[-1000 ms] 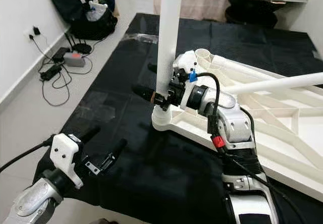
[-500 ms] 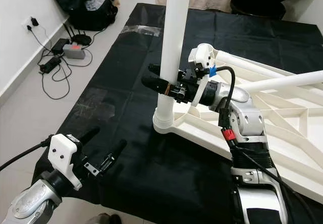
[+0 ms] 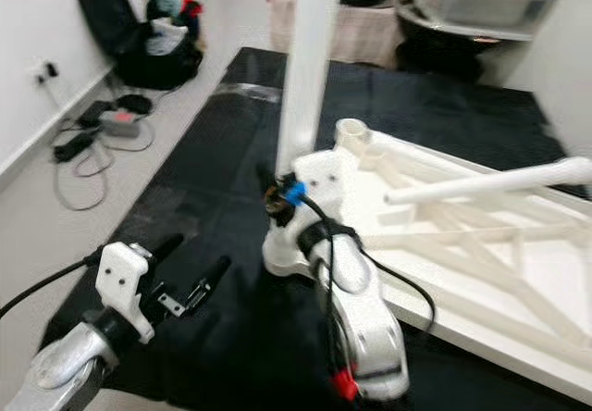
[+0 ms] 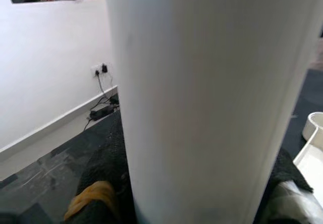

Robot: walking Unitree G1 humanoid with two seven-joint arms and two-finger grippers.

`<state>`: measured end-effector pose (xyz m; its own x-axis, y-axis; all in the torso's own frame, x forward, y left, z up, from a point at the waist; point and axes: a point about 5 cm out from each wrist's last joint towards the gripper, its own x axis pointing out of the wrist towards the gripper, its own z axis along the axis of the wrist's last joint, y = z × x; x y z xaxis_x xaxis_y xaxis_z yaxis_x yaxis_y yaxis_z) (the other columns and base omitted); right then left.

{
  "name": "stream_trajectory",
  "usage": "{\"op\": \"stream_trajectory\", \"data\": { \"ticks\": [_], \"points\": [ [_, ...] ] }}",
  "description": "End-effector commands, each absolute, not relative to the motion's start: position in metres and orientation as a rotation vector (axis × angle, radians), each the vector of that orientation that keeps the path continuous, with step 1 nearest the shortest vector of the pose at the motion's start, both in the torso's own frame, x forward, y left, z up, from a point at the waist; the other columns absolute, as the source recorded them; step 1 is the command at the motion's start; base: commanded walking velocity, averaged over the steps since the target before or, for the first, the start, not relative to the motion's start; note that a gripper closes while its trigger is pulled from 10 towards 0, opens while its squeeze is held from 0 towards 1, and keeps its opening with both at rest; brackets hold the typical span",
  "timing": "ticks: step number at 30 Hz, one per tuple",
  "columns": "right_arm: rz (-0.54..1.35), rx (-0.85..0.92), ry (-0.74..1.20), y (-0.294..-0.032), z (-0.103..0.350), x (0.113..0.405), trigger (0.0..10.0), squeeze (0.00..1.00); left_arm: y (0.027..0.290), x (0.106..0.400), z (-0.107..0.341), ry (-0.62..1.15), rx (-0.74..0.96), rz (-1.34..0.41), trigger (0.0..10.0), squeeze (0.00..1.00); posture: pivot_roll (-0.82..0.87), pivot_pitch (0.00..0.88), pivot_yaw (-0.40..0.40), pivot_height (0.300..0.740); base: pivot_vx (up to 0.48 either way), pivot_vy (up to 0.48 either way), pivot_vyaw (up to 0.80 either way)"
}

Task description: Building children table

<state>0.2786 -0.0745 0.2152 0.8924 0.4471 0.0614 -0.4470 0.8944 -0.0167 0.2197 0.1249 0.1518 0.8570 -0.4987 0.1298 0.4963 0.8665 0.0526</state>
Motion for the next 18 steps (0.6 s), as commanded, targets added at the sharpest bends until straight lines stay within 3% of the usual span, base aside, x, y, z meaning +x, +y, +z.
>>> {"op": "stream_trajectory", "data": {
  "ticks": [1, 2, 4, 5, 7, 8, 11, 13, 18],
  "points": [
    [0.527, 0.010, 0.171, -0.062, 0.175, 0.277, 0.0, 0.00, 0.128, 0.219, 0.147, -0.128, 0.024, -0.501, 10.0, 0.00, -0.04, 0.092, -0.064, 0.740, 0.000, 0.000, 0.00],
    [0.526, 0.013, 0.159, -0.062, 0.176, 0.278, 3.1, 0.00, 0.129, 0.218, 0.147, -0.129, 0.026, -0.497, 10.0, 0.00, -0.04, 0.094, -0.063, 0.740, 0.000, 0.000, 0.00],
    [0.502, 0.012, 0.151, -0.061, 0.178, 0.275, 3.1, 0.00, 0.129, 0.219, 0.147, -0.131, 0.027, -0.495, 10.0, 0.00, -0.04, 0.094, -0.063, 0.740, 0.000, 0.000, 0.00],
    [0.488, 0.023, 0.144, -0.062, 0.179, 0.274, 10.0, 0.00, 0.129, 0.218, 0.148, -0.133, 0.027, -0.495, 10.0, 0.00, -0.05, 0.102, -0.055, 0.740, 0.000, 0.000, 0.00],
    [0.477, 0.029, 0.141, -0.062, 0.180, 0.273, 10.0, 0.00, 0.129, 0.218, 0.148, -0.135, 0.027, -0.495, 10.0, 0.00, -0.05, 0.102, -0.055, 0.740, 0.000, 0.000, 0.00],
    [0.537, 0.065, 0.119, -0.065, 0.184, 0.274, 10.0, 1.00, 0.129, 0.217, 0.148, -0.134, 0.025, -0.500, 10.0, 0.00, -0.05, 0.118, -0.043, 0.740, 0.000, 0.000, 0.00],
    [0.698, 0.092, 0.037, -0.079, 0.193, 0.279, 10.0, 1.00, 0.128, 0.215, 0.150, -0.129, 0.021, -0.515, 10.0, 0.00, -0.05, 0.129, -0.034, 0.740, 0.000, 0.000, 0.00],
    [0.907, 0.044, 0.041, -0.089, 0.193, 0.275, 10.0, 1.00, 0.128, 0.210, 0.151, -0.126, 0.020, -0.523, 10.0, 0.00, -0.03, 0.153, -0.026, 0.740, 0.000, 0.000, 0.00],
    [0.986, 0.000, 0.017, -0.096, 0.199, 0.274, 10.0, 1.00, 0.128, 0.204, 0.152, -0.123, 0.020, -0.526, 10.0, 0.00, -0.01, 0.173, -0.026, 0.740, 0.000, 0.000, 0.00]
  ]
}}
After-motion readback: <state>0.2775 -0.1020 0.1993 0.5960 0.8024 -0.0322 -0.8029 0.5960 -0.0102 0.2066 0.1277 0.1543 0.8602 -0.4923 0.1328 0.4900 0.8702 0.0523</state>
